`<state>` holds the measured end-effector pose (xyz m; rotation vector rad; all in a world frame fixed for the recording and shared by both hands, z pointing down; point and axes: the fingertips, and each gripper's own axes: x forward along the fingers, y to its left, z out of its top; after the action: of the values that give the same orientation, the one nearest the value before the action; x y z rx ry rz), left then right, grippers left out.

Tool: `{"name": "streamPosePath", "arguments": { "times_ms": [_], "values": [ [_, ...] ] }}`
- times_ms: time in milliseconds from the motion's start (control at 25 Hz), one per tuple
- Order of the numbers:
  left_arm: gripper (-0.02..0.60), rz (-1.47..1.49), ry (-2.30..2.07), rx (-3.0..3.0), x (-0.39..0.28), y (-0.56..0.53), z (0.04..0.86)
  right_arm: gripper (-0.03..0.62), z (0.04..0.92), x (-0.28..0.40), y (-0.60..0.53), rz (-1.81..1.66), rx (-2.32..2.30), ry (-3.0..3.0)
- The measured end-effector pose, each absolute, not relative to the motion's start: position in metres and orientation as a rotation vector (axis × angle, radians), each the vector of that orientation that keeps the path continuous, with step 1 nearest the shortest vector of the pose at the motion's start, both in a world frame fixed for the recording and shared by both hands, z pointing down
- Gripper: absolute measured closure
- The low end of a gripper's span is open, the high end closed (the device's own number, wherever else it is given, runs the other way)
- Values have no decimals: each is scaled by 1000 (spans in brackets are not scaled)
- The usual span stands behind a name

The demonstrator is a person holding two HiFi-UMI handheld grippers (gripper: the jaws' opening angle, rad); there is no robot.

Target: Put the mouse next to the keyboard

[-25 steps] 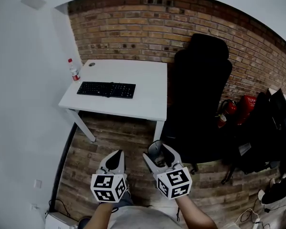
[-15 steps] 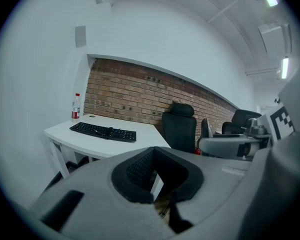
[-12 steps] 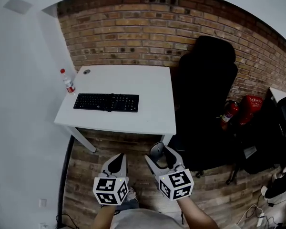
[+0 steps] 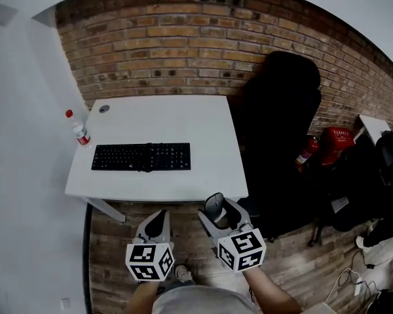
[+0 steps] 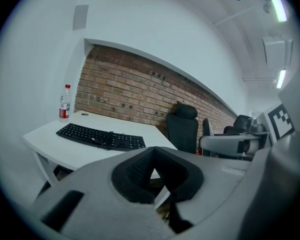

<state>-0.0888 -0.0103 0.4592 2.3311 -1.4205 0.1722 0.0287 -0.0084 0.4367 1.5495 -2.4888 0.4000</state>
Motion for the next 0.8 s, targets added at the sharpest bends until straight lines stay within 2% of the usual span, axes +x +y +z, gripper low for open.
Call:
{"name": "streamPosePath", "arguments": {
  "times_ms": [240,800],
  "values": [
    [588,161,-1377,2325,-119,-51,462,303,435,4,-45,430,1598,-2442],
    [588,176,-1338,2375,-132,-106,467,303,449,6,-93,454,1696,-2344]
  ]
}}
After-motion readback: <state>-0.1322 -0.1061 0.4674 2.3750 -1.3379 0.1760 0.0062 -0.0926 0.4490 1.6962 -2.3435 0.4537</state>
